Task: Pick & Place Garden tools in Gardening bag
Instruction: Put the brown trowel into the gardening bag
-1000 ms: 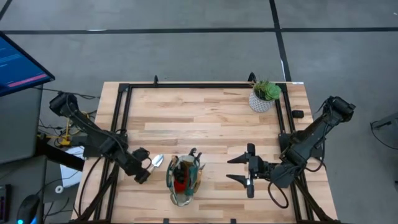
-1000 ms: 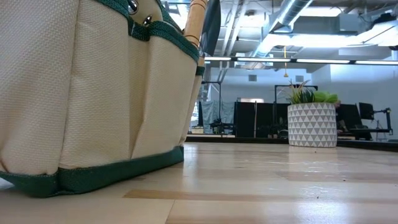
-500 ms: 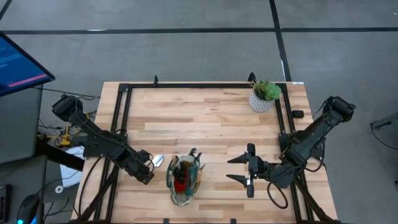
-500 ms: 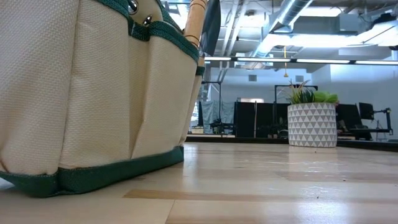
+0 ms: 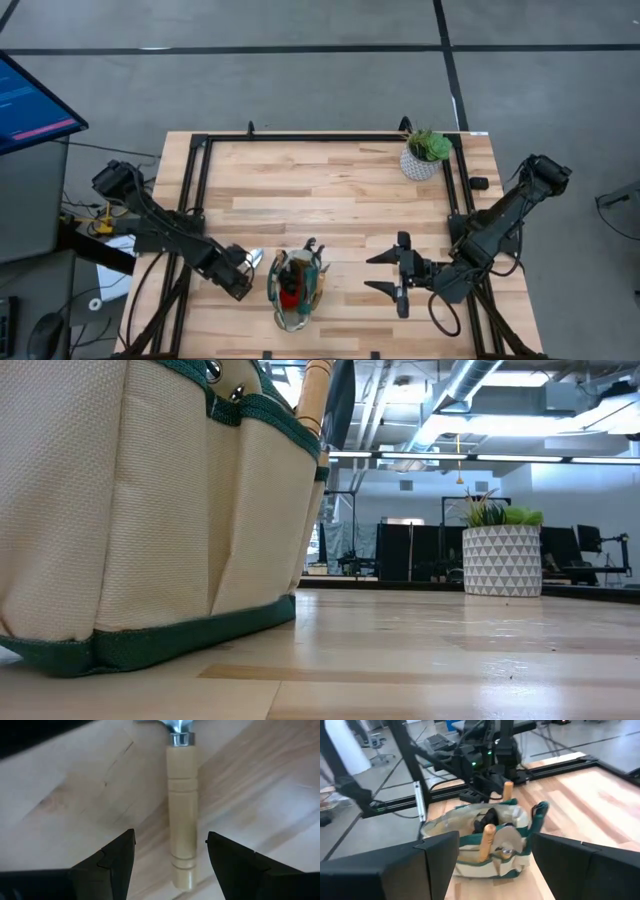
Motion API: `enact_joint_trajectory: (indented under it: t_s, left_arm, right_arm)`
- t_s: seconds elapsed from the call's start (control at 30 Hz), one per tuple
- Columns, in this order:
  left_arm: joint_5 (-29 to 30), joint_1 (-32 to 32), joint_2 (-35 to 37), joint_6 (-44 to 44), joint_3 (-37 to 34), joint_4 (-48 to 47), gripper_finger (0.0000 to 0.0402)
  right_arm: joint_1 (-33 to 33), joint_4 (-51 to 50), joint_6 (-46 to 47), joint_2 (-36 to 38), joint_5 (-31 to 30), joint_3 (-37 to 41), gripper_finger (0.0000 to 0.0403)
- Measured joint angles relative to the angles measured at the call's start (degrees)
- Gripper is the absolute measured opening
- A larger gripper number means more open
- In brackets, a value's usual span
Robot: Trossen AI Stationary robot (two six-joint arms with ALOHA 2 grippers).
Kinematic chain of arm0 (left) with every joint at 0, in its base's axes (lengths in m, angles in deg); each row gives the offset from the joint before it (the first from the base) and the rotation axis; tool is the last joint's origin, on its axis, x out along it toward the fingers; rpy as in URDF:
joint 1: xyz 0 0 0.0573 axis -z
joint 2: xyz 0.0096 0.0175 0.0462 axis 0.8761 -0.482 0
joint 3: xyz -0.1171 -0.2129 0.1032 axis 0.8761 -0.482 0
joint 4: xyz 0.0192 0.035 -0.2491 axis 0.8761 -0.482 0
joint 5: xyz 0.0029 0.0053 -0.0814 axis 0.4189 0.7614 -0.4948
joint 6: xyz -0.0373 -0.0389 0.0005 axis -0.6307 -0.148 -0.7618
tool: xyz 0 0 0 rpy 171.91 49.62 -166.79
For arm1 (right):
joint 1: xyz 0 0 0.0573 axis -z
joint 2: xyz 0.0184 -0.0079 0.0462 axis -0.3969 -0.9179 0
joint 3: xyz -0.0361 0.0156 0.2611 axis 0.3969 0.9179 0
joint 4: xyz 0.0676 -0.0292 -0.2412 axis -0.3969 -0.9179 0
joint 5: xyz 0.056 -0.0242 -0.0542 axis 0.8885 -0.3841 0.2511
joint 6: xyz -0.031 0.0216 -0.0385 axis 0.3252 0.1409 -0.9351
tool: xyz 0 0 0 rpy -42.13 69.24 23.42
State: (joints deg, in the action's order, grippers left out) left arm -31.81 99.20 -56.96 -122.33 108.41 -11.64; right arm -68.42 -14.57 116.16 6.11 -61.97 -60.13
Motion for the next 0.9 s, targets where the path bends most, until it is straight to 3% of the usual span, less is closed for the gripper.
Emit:
enact_joint_trajectory:
  t_s: [0.2, 0.47, 0.63, 0.9]
  left_arm:
    - [-1.5, 0.0, -2.74, 0.44, 0.0, -0.39, 0.0194]
    - [-3.16, -0.27, -3.48, 0.41, 0.01, 0.95, 0.0083]
    - [-6.97, -0.2, 0.25, 0.2, -0.04, 1.11, 0.0015]
    - [-9.59, -0.02, 12.53, -7.52, 1.5, 0.86, 0.0013]
  right_arm:
    - [0.0, 0.0, 0.11, 0.0, 1.34, 0.0, 0.0238]
    - [-0.07, -0.31, 0.99, 0.0, 2.18, 0.0, 0.0238]
    - [-0.33, -0.28, 1.01, 0.0, 2.16, 0.0, 0.0237]
    - [-0.33, -0.62, 2.34, 0.0, 2.15, 0.0, 0.0221]
